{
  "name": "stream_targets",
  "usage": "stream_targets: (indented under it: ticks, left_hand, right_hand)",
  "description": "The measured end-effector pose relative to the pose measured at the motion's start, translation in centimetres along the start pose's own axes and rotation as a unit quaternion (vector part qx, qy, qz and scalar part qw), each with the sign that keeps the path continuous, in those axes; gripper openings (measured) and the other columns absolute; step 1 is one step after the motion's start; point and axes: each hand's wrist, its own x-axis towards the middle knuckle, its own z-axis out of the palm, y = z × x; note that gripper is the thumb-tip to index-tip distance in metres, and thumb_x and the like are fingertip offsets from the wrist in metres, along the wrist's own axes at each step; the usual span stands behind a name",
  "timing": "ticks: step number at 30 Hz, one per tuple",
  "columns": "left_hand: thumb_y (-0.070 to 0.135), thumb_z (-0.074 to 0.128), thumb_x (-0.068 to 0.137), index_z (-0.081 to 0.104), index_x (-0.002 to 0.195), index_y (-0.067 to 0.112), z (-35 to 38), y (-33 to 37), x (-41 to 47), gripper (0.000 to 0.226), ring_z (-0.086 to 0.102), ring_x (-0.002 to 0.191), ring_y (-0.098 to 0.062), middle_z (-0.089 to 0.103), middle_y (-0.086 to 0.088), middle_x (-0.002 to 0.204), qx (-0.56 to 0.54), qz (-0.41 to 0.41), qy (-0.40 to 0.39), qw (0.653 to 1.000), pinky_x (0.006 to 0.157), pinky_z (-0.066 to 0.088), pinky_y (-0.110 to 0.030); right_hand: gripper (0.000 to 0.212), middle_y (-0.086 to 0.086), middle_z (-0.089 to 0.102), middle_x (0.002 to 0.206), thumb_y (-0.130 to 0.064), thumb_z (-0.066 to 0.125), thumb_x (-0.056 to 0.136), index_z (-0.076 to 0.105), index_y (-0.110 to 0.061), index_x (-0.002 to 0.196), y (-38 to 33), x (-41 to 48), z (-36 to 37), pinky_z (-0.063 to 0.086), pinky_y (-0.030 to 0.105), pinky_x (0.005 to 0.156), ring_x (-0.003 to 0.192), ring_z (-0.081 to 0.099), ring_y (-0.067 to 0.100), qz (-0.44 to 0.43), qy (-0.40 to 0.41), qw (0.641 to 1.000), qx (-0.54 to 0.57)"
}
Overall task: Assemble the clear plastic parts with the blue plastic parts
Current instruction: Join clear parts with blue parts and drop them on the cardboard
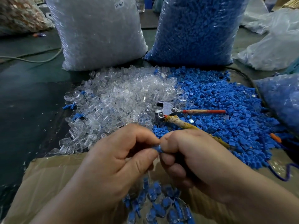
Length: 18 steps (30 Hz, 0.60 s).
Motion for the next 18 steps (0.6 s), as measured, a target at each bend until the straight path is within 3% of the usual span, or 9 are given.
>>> stream_targets:
  ticks: [1,2,4,5,7,10,13,16,18]
  left_hand:
    - [0.042,0.06,0.086,0.064,0.099,0.036,-0.4,-0.1,0.1,0.015,0.068,0.073,-0.014,0.068,0.009,0.09,0.045,-0.009,-0.005,0.999,0.058,0.056,-0.029]
    - [0.044,0.059,0.084,0.063,0.096,0.038,-0.7,-0.2,0.2,0.014,0.067,0.075,-0.01,0.068,0.014,0.089,0.097,-0.022,-0.011,0.995,0.058,0.053,-0.021]
    - [0.044,0.059,0.079,0.062,0.089,0.04,-1.2,-0.6,0.2,0.011,0.064,0.076,-0.001,0.066,0.022,0.087,0.17,-0.049,-0.029,0.984,0.064,0.049,-0.012]
    - [0.041,0.06,0.078,0.062,0.087,0.039,-1.3,-0.7,0.2,0.009,0.063,0.075,0.002,0.065,0.025,0.086,0.188,-0.054,-0.044,0.98,0.063,0.047,-0.01]
    - [0.037,0.058,0.077,0.061,0.085,0.037,-1.0,-0.7,0.1,0.009,0.061,0.073,0.003,0.062,0.024,0.083,0.215,-0.044,-0.09,0.972,0.061,0.045,-0.009]
    - [0.037,0.054,0.078,0.063,0.084,0.036,-0.5,-0.5,0.2,0.01,0.061,0.077,0.001,0.059,0.021,0.083,0.231,-0.023,-0.141,0.963,0.065,0.051,-0.021]
    - [0.036,0.06,0.082,0.068,0.086,0.036,-0.4,-0.3,0.3,0.008,0.063,0.082,0.004,0.062,0.024,0.087,0.212,-0.002,-0.159,0.964,0.07,0.051,-0.018]
    - [0.039,0.064,0.086,0.063,0.09,0.047,-0.4,-0.3,0.4,0.009,0.063,0.081,0.011,0.064,0.031,0.09,0.212,-0.035,-0.081,0.973,0.065,0.046,-0.005]
    - [0.052,0.06,0.086,0.059,0.104,0.05,-0.6,-1.0,0.4,0.018,0.061,0.079,0.01,0.062,0.03,0.093,0.25,-0.088,0.015,0.964,0.056,0.048,-0.011]
  right_hand:
    - [0.028,-0.003,0.044,0.048,-0.034,0.05,0.076,0.051,-0.013,0.058,0.1,0.1,-0.2,0.03,0.031,0.045,0.044,0.037,0.015,-0.033,0.031,0.99,-0.132]
    - [0.032,-0.003,0.049,0.051,-0.038,0.049,0.083,0.051,-0.011,0.065,0.2,0.2,-0.3,0.035,0.033,0.048,0.046,0.042,0.013,-0.071,0.064,0.955,-0.28]
    - [0.039,-0.003,0.054,0.061,-0.049,0.041,0.091,0.05,-0.016,0.072,0.8,0.4,-0.6,0.042,0.036,0.053,0.056,0.049,0.01,-0.115,0.119,0.849,-0.502]
    - [0.039,-0.004,0.054,0.067,-0.055,0.038,0.092,0.048,-0.022,0.074,0.9,0.3,-0.7,0.045,0.036,0.058,0.063,0.052,0.011,-0.122,0.135,0.817,-0.547]
    - [0.037,-0.008,0.055,0.08,-0.063,0.034,0.09,0.044,-0.028,0.082,1.3,0.6,-0.7,0.047,0.038,0.066,0.076,0.055,0.015,-0.125,0.15,0.789,-0.583]
    - [0.036,-0.009,0.051,0.087,-0.067,0.033,0.088,0.037,-0.031,0.091,2.2,1.4,-0.6,0.037,0.036,0.058,0.082,0.058,0.022,-0.157,0.173,0.769,-0.596]
    - [0.039,-0.007,0.047,0.084,-0.069,0.029,0.087,0.037,-0.032,0.097,2.4,2.6,-0.1,0.026,0.035,0.052,0.081,0.06,0.023,-0.186,0.205,0.745,-0.607]
    - [0.039,-0.008,0.039,0.079,-0.067,0.036,0.088,0.037,-0.03,0.098,2.5,3.7,0.0,0.016,0.034,0.046,0.078,0.061,0.023,-0.206,0.209,0.73,-0.618]
    - [0.034,-0.007,0.045,0.079,-0.062,0.042,0.09,0.038,-0.029,0.096,2.5,4.0,0.0,0.012,0.031,0.043,0.073,0.061,0.025,-0.22,0.209,0.722,-0.622]
